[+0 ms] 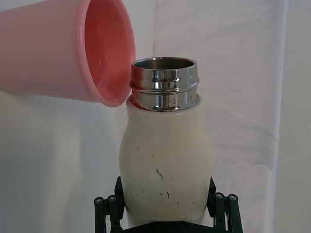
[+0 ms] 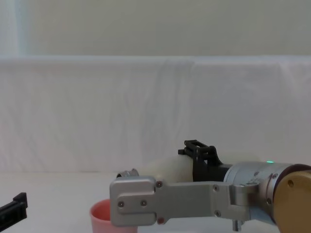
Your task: Grasp the thermos with one hand and pour water into the cup lid.
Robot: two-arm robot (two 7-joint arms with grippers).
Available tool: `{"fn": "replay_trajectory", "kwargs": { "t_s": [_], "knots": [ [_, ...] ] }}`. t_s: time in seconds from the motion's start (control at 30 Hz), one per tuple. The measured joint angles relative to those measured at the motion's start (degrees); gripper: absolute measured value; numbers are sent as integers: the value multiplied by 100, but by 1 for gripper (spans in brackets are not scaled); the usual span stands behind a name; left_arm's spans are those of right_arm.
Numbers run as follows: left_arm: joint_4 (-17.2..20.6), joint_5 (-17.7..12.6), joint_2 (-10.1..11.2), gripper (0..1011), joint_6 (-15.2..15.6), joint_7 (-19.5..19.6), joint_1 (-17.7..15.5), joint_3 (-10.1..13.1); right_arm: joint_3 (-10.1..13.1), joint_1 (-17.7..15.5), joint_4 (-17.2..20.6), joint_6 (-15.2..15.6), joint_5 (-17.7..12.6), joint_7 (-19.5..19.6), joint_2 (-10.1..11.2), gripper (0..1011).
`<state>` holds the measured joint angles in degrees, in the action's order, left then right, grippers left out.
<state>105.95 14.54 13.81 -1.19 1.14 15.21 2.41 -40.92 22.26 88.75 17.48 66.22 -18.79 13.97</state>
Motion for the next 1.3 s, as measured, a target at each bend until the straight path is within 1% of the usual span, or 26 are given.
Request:
{"fn": "replay_trajectory", "kwargs": {
  "t_s": [0.73,1.3],
  "knots": [
    [0,0,0,1001,0,0,0,0,-94,98,-66,-3,154,-7,9,957],
    [0,0,0,1001,0,0,0,0,-103,158,-89,-50,163,-16,27,957]
  ]
}}
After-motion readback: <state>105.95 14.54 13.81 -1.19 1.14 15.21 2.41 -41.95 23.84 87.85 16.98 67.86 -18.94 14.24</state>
